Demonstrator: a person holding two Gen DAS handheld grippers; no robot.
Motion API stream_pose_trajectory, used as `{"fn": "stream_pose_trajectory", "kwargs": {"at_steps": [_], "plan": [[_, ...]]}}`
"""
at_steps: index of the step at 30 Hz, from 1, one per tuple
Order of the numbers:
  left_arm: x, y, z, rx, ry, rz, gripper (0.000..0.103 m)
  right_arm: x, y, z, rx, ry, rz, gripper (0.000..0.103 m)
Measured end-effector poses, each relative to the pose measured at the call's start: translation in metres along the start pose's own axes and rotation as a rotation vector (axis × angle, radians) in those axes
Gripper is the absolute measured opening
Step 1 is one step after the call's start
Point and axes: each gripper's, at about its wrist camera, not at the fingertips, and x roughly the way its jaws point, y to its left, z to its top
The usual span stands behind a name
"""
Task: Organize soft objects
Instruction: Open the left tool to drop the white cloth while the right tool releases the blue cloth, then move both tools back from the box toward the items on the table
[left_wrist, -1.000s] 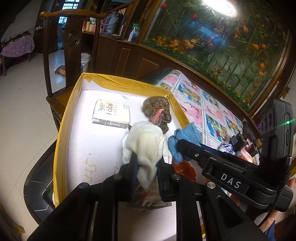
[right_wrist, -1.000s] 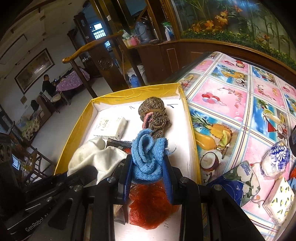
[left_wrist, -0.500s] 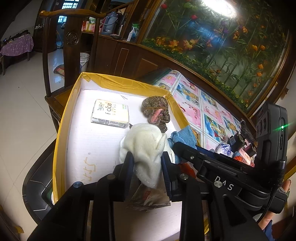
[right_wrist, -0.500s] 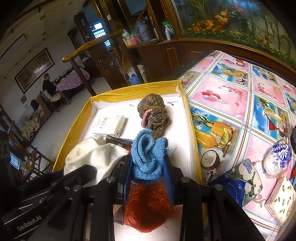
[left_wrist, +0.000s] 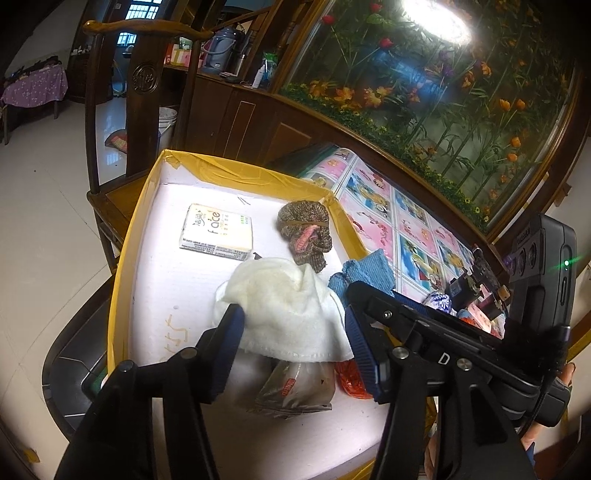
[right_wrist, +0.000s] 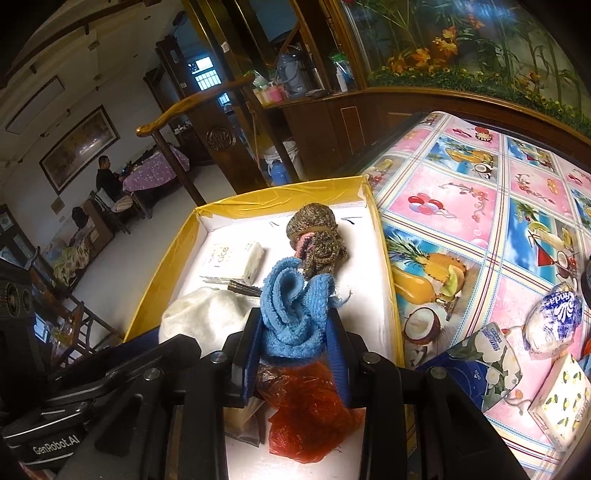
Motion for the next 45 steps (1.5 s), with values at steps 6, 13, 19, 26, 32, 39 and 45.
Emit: {"fn": "stream_pose_trajectory", "kwargs": {"at_steps": [6, 13, 19, 26, 32, 39, 45], "plan": [[-0.003, 0.002, 0.001, -0.013, -0.011, -0.001, 0.058, -0.009, 0.002, 0.001, -0.003, -0.041, 0.022, 0.05], [-0.009, 0.003, 0.002, -0.018, -0.023, 0.005, 0.058, -0.016, -0.004, 0.002, 0.014, -0.057, 0.03, 0.057], [-0.013, -0.001, 0.004, -0.012, -0.027, 0.004, 0.058, -0.027, -0.014, 0.001, 0.041, -0.074, 0.037, 0.057], [-0.021, -0.017, 0.005, 0.023, -0.036, 0.002, 0.058, -0.049, -0.035, -0.002, 0.08, -0.098, 0.034, 0.057], [-0.021, -0.038, 0.0, 0.069, -0.023, -0.008, 0.058, -0.084, -0.068, -0.01, 0.146, -0.144, 0.01, 0.057], [-0.007, -0.07, -0.01, 0.133, 0.024, -0.024, 0.059, -0.124, -0.119, -0.028, 0.247, -0.18, -0.029, 0.057], [0.016, -0.121, -0.017, 0.304, 0.106, -0.074, 0.068, -0.165, -0.154, -0.043, 0.297, -0.232, -0.068, 0.057]]}}
